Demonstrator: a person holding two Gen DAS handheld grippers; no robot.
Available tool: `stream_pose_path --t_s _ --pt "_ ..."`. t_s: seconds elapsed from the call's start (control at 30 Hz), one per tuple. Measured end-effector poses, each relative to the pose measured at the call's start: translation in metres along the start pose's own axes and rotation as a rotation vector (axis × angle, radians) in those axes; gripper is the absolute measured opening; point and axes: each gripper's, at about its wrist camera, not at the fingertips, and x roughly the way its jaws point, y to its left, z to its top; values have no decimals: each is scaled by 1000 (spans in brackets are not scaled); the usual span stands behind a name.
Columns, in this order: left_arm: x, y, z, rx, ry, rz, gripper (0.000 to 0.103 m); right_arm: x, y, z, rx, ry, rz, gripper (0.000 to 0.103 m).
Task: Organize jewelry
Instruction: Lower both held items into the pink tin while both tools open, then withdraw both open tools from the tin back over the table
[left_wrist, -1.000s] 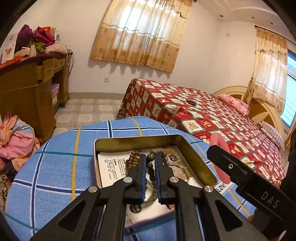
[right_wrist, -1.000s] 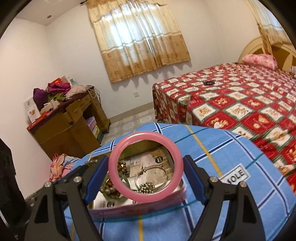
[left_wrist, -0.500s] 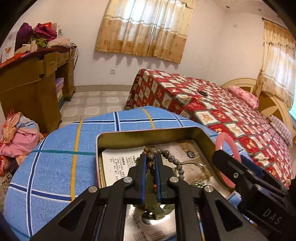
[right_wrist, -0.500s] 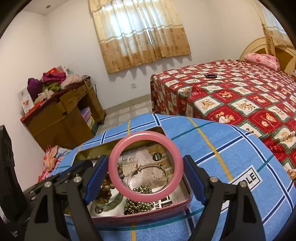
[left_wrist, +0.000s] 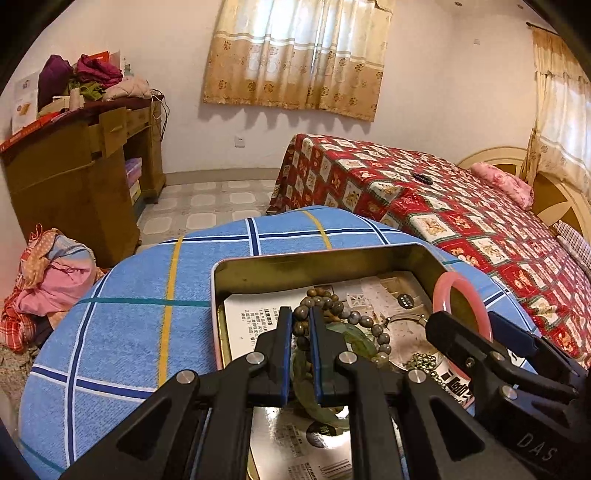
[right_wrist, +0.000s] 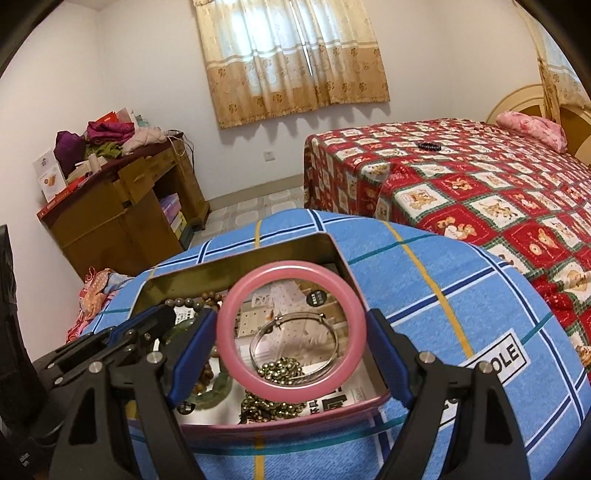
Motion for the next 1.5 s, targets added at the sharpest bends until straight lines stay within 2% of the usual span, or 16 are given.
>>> stream_pose_path --t_s 0.43,0.5,0.53,0.57,0.63,0.67,0.9,1.03,1.27,1.5 --pt "0 0 0 7 -3 31 10 0 -3 0 23 -1 33 87" --pt "0 -1 0 17 -2 42 16 -4 -6 1 48 -20 63 88" --pt "0 -3 0 27 -2 50 30 -8 -7 2 56 -39 72 88" --pt "0 -4 1 31 -3 49 50 -11 -7 3 56 -56 74 89" --pt "-4 -5 1 26 -17 45 68 -18 -7 5 56 -96 68 92" --pt "-6 -6 2 21 -24 45 71 -21 -8 5 62 -109 67 93" --pt "-22 -5 2 -11 -11 45 72 -31 -17 13 135 -114 55 93" --pt "-36 -9 -3 15 -1 72 72 -55 -18 15 145 -146 51 93" --pt "-65 -11 -18 23 15 89 72 -85 -19 -3 132 -155 25 93" --pt "-102 -1 -43 -2 24 69 72 -123 -30 -18 130 -158 4 93"
